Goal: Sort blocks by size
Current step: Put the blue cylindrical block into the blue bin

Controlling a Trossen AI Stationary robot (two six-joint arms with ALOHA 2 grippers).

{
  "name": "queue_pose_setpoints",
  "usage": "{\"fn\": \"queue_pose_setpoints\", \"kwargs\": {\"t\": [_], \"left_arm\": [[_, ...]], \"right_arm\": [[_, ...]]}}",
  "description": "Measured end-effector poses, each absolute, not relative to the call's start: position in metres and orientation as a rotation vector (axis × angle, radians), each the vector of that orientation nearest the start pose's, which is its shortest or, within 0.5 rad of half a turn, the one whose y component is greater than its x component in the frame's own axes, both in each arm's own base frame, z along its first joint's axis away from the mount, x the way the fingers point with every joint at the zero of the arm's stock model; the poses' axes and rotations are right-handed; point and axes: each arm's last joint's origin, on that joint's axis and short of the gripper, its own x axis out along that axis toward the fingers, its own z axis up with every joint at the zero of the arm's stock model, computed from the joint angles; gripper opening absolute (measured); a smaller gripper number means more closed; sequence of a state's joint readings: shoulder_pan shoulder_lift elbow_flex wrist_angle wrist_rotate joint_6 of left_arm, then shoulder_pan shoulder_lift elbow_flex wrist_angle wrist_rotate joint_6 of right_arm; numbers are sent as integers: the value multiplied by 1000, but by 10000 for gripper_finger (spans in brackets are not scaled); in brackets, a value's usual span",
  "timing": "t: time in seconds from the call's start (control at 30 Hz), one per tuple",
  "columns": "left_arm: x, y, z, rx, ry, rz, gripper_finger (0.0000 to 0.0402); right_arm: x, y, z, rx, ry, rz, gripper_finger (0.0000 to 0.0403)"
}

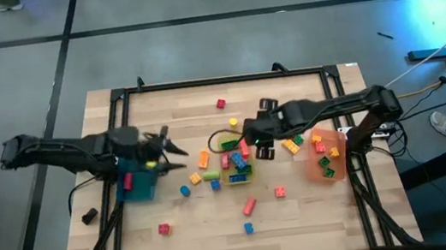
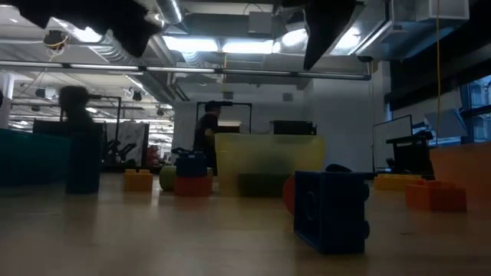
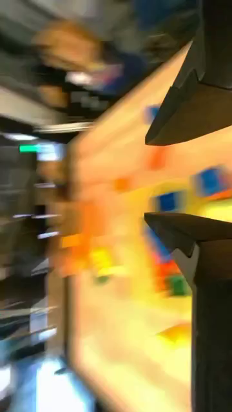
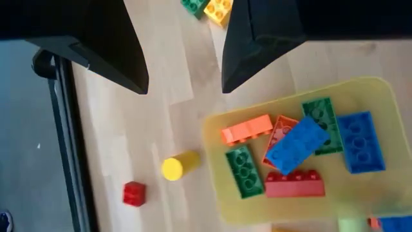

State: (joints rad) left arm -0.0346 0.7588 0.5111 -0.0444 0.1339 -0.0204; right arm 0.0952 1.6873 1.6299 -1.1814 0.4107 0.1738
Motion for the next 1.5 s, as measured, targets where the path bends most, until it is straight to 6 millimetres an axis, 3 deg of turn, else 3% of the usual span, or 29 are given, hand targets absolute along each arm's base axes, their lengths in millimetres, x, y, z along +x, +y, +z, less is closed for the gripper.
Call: {"fn": "queue_pose_setpoints", "kwargs": {"t": [0.27, 0.6, 0.83, 1.5], "left_arm": [[191, -37, 232, 71, 713, -208, 170], [203, -56, 198, 127, 927, -265, 170], [209, -64, 181, 163, 1007, -270, 170], [223, -68, 160, 159, 1046, -262, 159]], "right_arm": [[305, 3, 354, -101, 1070, -418, 198], [305, 3, 356, -77, 1053, -392, 198], [305, 3, 356, -75, 1054, -387, 198], [305, 3, 356, -75, 1054, -386, 198]]}}
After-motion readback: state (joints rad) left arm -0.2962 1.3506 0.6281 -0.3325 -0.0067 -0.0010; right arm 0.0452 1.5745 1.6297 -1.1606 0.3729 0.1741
